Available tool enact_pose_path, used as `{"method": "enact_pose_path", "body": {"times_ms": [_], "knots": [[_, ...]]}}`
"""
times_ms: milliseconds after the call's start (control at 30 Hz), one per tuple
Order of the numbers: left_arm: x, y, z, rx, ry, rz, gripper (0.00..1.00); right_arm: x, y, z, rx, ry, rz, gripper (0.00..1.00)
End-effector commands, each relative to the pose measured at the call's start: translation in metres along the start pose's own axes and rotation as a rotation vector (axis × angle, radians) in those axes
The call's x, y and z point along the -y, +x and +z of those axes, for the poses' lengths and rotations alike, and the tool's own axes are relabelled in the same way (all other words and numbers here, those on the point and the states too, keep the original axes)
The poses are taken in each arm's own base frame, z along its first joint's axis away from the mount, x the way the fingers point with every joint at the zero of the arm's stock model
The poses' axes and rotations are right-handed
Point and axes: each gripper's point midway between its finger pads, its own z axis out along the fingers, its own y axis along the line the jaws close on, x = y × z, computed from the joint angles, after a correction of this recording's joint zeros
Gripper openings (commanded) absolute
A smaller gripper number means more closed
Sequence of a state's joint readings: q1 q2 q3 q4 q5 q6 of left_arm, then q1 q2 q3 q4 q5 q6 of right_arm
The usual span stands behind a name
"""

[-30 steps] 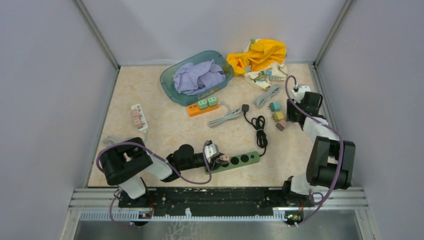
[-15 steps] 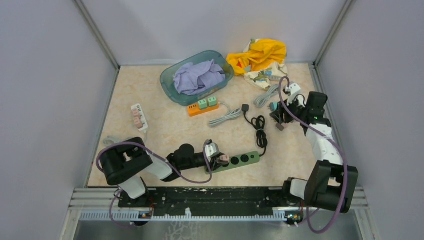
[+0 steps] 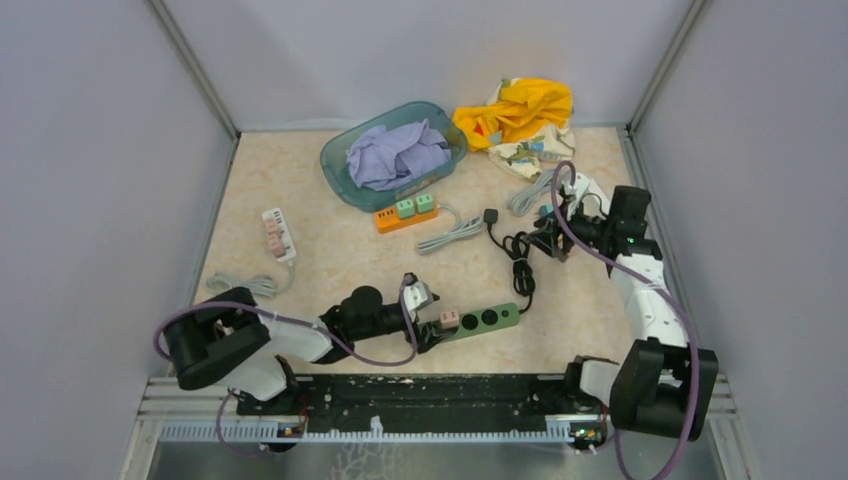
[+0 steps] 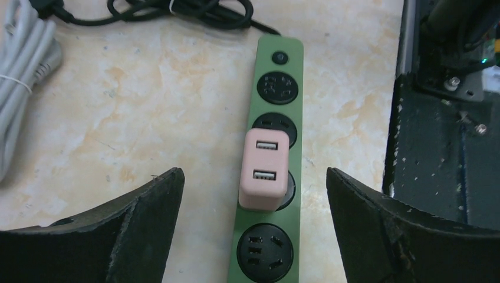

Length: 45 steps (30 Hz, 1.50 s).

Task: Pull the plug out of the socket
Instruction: Place the plug at the center of the board, then remove the plug from the socket.

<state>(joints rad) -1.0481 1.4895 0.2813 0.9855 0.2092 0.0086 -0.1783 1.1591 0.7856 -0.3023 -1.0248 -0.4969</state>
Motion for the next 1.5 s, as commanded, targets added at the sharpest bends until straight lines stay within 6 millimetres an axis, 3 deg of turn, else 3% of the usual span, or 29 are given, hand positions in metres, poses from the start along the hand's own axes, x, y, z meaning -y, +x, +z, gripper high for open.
{"method": "enact_pose_path", "body": {"times_ms": [0, 233, 333, 500, 733, 1100, 1467], "knots": [[-0.001, -0.014, -0.011, 0.028, -0.017, 0.012, 0.99, -0.035, -0.03, 0.004, 0.078, -0.149, -0.16, 0.48], [0.0, -0.042, -0.032, 0.106, -0.04, 0.025, 1.0, -0.082, -0.025, 0.014, 0.098, -0.35, -0.248, 0.52], [-0.003, -0.048, -0.041, 0.119, -0.07, 0.026, 1.0, -0.103, -0.022, 0.015, 0.111, -0.437, -0.287, 0.59], [-0.014, -0.059, -0.056, 0.138, -0.147, 0.031, 1.0, -0.136, -0.013, 0.02, 0.118, -0.57, -0.338, 0.67], [-0.036, -0.064, -0.078, 0.148, -0.299, -0.033, 1.0, -0.168, 0.005, 0.03, 0.067, -0.7, -0.376, 0.71], [-0.058, -0.044, -0.095, 0.113, -0.385, -0.136, 1.0, -0.206, 0.036, 0.046, -0.049, -0.831, -0.451, 0.74], [-0.068, -0.019, -0.102, 0.091, -0.417, -0.188, 1.0, -0.222, 0.057, 0.061, -0.145, -0.847, -0.533, 0.75]]}}
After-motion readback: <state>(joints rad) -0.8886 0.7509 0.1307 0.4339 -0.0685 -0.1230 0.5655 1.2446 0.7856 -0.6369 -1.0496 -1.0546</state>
